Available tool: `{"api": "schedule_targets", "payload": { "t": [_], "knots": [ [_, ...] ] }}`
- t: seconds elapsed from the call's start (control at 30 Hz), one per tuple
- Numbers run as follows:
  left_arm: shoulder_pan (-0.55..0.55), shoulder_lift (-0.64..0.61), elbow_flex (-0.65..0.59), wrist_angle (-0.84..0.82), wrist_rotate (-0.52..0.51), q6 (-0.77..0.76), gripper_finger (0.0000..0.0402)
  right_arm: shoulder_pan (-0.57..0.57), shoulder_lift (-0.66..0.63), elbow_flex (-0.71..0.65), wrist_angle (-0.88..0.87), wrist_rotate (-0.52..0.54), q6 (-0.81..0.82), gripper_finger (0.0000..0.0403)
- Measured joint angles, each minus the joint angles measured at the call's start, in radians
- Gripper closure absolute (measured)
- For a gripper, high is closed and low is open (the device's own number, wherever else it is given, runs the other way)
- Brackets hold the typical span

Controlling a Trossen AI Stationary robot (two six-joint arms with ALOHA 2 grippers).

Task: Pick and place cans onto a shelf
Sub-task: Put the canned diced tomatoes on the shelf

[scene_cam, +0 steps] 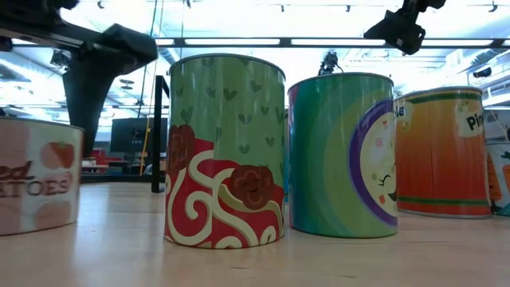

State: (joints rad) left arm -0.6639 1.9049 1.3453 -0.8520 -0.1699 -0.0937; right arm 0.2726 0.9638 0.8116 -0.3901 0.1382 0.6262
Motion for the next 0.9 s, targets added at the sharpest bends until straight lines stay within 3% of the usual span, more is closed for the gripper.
{"api": "schedule_targets", "payload": {
  "t": [0.2,0.37,0.63,0.77,0.9],
  "knots": [
    [0.032,-0.004,0.002,-0.020,-0.005,0.006,0.0112,0.000,0.000,0.000,0.001,0.001,0.000,0.0121],
    [0.092,-0.065,0.017,-0.065,-0.118,0.105,0.0112,0.000,0.000,0.000,0.001,0.003,0.000,0.0121],
    [0.310,-0.216,0.023,-0.063,-0.142,0.218,0.0112,-0.001,0.000,0.000,0.009,0.015,-0.006,0.0121],
    [0.461,-0.228,0.120,-0.107,-0.094,0.282,0.0112,-0.005,0.000,0.000,0.023,0.036,-0.016,0.0121],
    [0.616,-0.204,0.248,-0.139,0.046,0.338,0.0112,-0.018,0.000,0.000,0.033,0.036,-0.016,0.0121]
  ]
}}
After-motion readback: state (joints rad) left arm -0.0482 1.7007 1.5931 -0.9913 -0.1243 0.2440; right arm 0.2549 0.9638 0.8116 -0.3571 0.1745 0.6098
